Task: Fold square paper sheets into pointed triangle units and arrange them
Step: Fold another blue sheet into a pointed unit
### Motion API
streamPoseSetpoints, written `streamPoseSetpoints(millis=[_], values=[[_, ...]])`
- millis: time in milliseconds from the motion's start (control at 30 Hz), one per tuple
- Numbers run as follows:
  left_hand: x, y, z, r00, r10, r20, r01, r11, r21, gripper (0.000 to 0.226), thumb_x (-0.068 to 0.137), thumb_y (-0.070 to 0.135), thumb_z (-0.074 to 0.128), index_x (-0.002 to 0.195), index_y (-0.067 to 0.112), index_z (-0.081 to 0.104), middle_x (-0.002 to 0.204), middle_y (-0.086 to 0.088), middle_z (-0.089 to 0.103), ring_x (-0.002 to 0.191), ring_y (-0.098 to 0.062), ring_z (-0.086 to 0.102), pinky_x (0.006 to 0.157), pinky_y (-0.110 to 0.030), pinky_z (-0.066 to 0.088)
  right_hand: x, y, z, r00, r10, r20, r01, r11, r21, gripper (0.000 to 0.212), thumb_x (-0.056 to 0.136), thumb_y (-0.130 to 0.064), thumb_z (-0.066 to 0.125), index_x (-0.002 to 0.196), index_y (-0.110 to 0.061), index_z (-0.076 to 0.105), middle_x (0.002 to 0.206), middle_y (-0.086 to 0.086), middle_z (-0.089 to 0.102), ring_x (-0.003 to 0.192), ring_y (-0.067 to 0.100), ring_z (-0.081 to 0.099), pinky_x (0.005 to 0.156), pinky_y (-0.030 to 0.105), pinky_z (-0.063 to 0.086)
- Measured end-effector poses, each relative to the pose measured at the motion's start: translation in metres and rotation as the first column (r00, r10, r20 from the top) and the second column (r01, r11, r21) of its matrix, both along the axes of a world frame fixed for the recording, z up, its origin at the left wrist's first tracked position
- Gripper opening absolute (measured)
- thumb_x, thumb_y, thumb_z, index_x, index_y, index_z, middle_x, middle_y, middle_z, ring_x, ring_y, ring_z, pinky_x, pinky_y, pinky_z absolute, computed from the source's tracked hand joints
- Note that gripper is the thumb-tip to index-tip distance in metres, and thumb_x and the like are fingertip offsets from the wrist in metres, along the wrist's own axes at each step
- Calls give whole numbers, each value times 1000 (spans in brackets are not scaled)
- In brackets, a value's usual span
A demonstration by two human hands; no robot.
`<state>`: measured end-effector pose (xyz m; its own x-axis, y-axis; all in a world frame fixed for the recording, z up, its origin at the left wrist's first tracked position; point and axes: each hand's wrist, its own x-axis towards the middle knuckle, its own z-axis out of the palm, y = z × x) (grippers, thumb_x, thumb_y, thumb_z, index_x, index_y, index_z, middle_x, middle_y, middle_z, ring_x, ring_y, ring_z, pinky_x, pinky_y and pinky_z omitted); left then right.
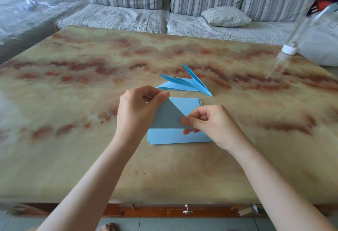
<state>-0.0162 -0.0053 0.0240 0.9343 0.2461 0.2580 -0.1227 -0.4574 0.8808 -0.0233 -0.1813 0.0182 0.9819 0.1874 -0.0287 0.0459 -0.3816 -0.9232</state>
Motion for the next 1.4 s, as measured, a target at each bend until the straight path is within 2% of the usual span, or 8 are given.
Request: streamPoseSetpoints(millis=[167, 400, 900, 1000, 1067, 1133, 1267, 1400], values=[[0, -4, -2, 999, 30, -13, -30, 999, 30, 10, 82, 36, 71, 73, 32, 68, 73, 13, 66, 71, -4, 59, 60, -19, 41, 4, -1, -2, 996, -42, -82, 40, 999, -26, 29, 77, -32, 76, 74, -5, 68, 63, 3, 72, 57, 7, 60, 68, 25, 47], [0, -3, 0, 1000, 23, 6, -23, 1000, 18, 12, 82, 35, 71, 71, 33, 66, 73, 13, 66, 71, -5, 58, 61, -20, 42, -2, 0, 5, 997, -70, 31, 73, 991, -112, 34, 80, -32, 75, 72, 0, 67, 63, 6, 71, 36, -1, 47, 45, 6, 33], [2, -3, -1, 1000, 21, 2, -21, 1000, 5, 11, 83, 34, 69, 73, 32, 68, 71, 16, 65, 66, 3, 56, 54, -8, 36, -5, -3, 4, 989, -89, 114, 117, 957, -266, 47, 77, -47, 72, 56, -7, 60, 52, 1, 65, 35, 2, 41, 45, 12, 31], [3, 0, 1, 1000, 13, 0, -13, 1000, 0, 12, 85, 33, 69, 73, 33, 66, 70, 17, 63, 64, 7, 55, 53, -5, 36, -4, -4, 4, 981, -106, 163, 154, 935, -320, 63, 71, -65, 63, 56, -4, 60, 47, -5, 61, 39, 7, 47, 47, 19, 34], [4, 2, 1, 1000, 9, 0, -9, 1000, 1, 14, 85, 33, 68, 72, 34, 65, 69, 18, 62, 61, 11, 53, 53, -4, 36, -2, -5, 3, 970, -120, 212, 187, 924, -334, 71, 63, -82, 52, 57, -11, 62, 55, -2, 64, 54, 18, 61, 61, 35, 47], [4, 1, 1, 1000, -20, -19, 20, 1000, 16, 13, 85, 32, 69, 73, 31, 66, 69, 17, 62, 60, 13, 52, 53, -4, 36, -1, -5, 3, 962, -133, 240, 207, 926, -317, 72, 61, -90, 46, 63, -20, 62, 54, -5, 60, 58, 19, 60, 61, 37, 44], [1, -6, 1, 996, -79, -49, 81, 996, 46, 13, 84, 33, 70, 72, 30, 66, 67, 17, 61, 59, 14, 52, 55, -3, 36, 4, 1, 9, 959, -121, 255, 175, 963, -205, 36, 74, -61, 65, 77, -24, 66, 60, -30, 56, 55, 1, 48, 59, 21, 33], [-2, -9, 1, 989, -139, -45, 141, 989, 38, 13, 83, 30, 70, 71, 29, 67, 64, 18, 61, 58, 13, 52, 55, -4, 36, 11, 9, 8, 979, -55, 199, 45, 998, 55, 13, 81, -28, 74, 86, -16, 74, 86, -6, 74, 82, 11, 66, 81, 30, 51]])
